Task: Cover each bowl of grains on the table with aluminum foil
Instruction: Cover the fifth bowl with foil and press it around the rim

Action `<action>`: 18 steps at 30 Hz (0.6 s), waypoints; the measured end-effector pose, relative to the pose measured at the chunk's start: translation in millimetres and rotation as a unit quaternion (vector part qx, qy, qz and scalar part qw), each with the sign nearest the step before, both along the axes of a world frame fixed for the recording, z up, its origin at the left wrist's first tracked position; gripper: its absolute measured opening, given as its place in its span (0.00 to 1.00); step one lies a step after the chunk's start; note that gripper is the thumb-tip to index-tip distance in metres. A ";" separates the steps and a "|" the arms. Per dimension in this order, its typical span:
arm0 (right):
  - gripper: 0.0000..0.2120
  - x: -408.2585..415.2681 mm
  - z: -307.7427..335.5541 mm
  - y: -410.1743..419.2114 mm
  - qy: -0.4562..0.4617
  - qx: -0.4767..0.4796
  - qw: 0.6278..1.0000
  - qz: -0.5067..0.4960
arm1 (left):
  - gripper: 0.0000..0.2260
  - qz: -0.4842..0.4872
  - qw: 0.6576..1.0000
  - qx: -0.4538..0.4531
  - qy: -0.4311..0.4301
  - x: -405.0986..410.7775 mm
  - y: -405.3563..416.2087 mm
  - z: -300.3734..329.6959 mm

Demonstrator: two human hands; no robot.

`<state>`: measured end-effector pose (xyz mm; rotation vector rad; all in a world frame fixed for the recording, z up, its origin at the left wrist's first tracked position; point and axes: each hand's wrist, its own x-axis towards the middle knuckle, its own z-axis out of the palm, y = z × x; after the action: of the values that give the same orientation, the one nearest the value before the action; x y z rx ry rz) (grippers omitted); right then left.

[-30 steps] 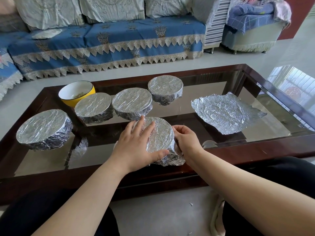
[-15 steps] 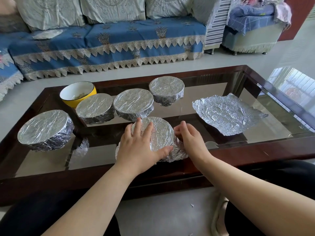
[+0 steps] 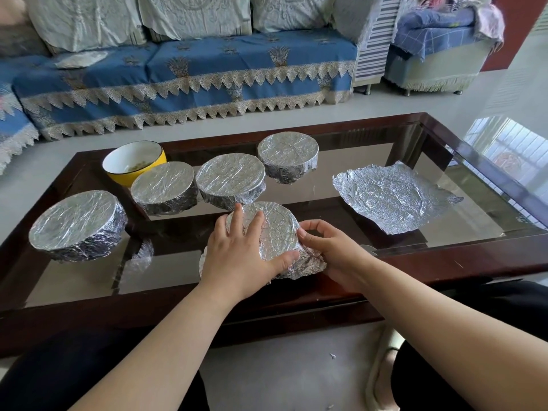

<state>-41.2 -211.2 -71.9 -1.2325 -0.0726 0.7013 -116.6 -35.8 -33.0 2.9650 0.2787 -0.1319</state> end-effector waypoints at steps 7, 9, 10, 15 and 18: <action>0.17 1.6 5.6 3.2 0.055 0.085 0.995 0.010 | 0.48 0.004 1.000 0.009 0.001 -0.1 -1.5 1.4; 0.20 2.1 5.2 3.6 0.052 0.095 0.994 0.026 | 0.48 0.005 1.000 0.009 0.000 0.1 -2.0 1.3; 0.19 1.5 5.6 4.0 0.051 0.098 0.993 0.029 | 0.48 0.006 1.000 0.008 0.001 0.1 -2.3 1.3; 0.18 -1.0 -2.0 6.5 0.049 0.103 0.993 -0.009 | 0.49 0.009 1.000 0.009 0.000 -0.7 -2.1 1.0; 0.15 -3.3 -6.5 8.5 0.045 0.097 0.994 -0.034 | 0.48 0.010 1.000 0.005 -0.001 -0.5 -2.0 0.7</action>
<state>-44.5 -202.7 -78.3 -1.0112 -0.0243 0.6732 -117.1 -37.9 -32.3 2.9714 0.3099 -0.1246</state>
